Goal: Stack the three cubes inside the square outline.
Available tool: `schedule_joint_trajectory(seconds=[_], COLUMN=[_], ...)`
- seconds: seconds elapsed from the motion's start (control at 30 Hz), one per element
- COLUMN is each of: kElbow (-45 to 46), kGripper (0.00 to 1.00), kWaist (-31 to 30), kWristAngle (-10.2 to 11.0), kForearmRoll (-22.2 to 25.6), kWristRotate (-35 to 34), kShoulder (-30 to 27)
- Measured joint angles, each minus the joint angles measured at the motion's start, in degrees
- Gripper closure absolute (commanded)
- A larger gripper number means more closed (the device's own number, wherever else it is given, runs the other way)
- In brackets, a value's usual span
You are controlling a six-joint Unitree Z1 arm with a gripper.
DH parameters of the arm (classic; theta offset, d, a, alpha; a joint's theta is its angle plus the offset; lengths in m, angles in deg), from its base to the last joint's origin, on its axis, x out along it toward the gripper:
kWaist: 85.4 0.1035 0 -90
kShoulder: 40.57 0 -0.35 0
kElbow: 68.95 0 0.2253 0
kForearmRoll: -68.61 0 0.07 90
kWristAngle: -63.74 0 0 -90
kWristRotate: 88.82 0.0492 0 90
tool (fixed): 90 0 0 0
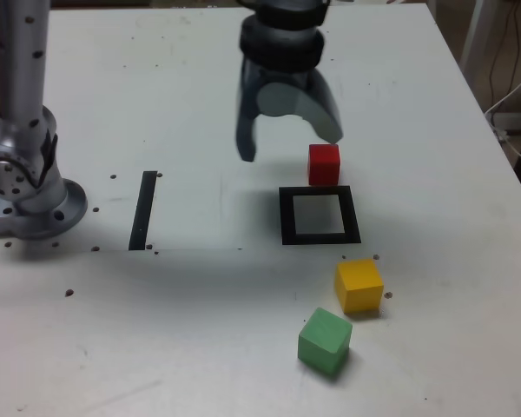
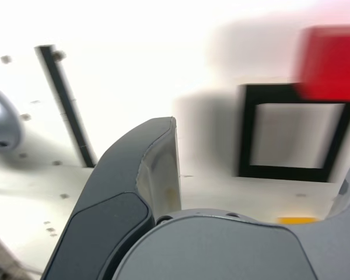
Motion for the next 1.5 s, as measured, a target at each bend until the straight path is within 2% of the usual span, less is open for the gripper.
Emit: schedule_joint_trajectory(seconds=[0.37, 0.7, 0.83, 1.07, 1.17, 1.27, 1.5], kElbow=[-5.8, -10.86, -12.87, -14.47, -14.61, -14.65, -14.68], kGripper=[0.01, 0.07, 0.17, 0.6, 0.73, 0.78, 0.79], kWaist=[5.45, 6.05, 6.05, 6.05, 6.05, 6.05, 6.05], kWristAngle=[0.21, -0.36, -0.76, -1.58, -1.46, -1.24, -1.19], kForearmRoll=[0.25, 1.79, 2.83, 3.97, 3.95, 3.71, 3.62], kWristRotate=[4.16, 5.71, 5.83, 5.81, 5.76, 5.77, 5.91], kShoulder=[7.67, 13.22, 15.37, 17.73, 17.74, 17.74, 17.77])
